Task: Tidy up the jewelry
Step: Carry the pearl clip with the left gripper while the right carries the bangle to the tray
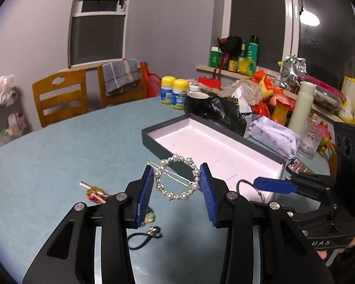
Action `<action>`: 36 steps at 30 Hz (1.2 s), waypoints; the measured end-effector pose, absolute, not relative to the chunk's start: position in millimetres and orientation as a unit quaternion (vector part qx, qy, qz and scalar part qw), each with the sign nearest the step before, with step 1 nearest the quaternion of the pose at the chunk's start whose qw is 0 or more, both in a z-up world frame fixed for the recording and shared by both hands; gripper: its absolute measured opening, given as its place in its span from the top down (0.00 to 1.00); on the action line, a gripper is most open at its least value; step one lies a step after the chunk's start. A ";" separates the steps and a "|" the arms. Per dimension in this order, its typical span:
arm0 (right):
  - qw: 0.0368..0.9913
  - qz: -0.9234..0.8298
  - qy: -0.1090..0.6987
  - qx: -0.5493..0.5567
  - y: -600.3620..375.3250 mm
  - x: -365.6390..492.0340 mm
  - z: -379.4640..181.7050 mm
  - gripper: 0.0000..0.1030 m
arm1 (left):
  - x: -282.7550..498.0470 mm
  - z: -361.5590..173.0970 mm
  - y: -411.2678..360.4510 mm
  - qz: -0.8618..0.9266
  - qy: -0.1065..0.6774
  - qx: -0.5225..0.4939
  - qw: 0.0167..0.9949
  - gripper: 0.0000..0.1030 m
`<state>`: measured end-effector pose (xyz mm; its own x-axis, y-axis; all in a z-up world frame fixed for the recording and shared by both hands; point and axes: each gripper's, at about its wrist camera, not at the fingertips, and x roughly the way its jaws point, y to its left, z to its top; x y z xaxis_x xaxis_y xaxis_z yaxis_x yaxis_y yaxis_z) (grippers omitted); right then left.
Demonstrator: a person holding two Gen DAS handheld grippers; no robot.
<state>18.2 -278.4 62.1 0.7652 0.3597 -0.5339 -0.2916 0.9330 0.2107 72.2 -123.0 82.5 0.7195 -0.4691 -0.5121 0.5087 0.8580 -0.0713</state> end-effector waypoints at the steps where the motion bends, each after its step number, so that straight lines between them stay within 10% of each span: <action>1: 0.939 0.169 0.293 0.057 -282.6 20.4 63.1 0.52 | 73.4 81.2 -125.8 -0.260 0.266 0.038 0.927 0.59; 36: 0.915 0.028 0.402 0.024 -372.8 78.4 27.3 0.52 | 127.1 34.4 -254.0 -0.284 0.383 0.164 0.863 0.59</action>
